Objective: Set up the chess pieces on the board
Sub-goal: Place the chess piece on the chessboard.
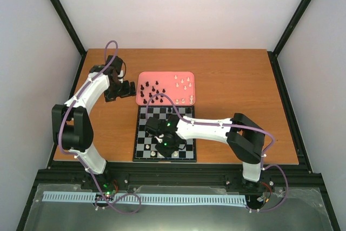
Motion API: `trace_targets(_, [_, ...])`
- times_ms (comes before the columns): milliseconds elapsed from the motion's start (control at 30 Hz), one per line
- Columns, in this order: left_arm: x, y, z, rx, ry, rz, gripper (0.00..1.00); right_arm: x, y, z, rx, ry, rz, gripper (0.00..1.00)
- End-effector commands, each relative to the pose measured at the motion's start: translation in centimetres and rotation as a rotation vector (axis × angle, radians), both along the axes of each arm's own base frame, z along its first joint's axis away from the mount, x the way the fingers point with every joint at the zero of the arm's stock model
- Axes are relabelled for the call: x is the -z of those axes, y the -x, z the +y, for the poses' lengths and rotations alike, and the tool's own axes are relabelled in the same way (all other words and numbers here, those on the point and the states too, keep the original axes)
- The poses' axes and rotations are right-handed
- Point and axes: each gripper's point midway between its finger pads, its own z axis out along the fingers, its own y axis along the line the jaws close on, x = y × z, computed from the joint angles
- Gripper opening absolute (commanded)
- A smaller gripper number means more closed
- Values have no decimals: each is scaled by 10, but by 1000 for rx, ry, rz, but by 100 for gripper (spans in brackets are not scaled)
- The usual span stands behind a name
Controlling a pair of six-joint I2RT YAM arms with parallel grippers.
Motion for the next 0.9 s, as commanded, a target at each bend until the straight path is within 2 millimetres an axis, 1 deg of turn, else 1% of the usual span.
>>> trace_targets(0, [-7, -3, -2, 3, 5, -31, 100, -1, -3, 4, -11, 1, -25, 22])
trace_targets(267, [-7, -3, -2, 4, 6, -32, 100, -6, -5, 5, -17, -1, -33, 25])
trace_targets(367, [-8, -3, -2, 3, 9, -33, 100, -10, -7, 5, -18, -4, -44, 29])
trace_targets(433, [-8, -3, -2, 3, 9, -32, 100, -15, -9, 6, -15, -11, -58, 30])
trace_targets(567, [-9, -4, -3, 4, 11, -37, 100, -28, -14, 7, -7, -12, -87, 39])
trace_targets(767, [-12, -5, -4, 6, 17, -43, 100, -47, -20, 2, -1, 6, -122, 43])
trace_targets(867, [-13, -5, -5, 7, 23, -46, 100, -59, -27, -4, 6, 22, -156, 45])
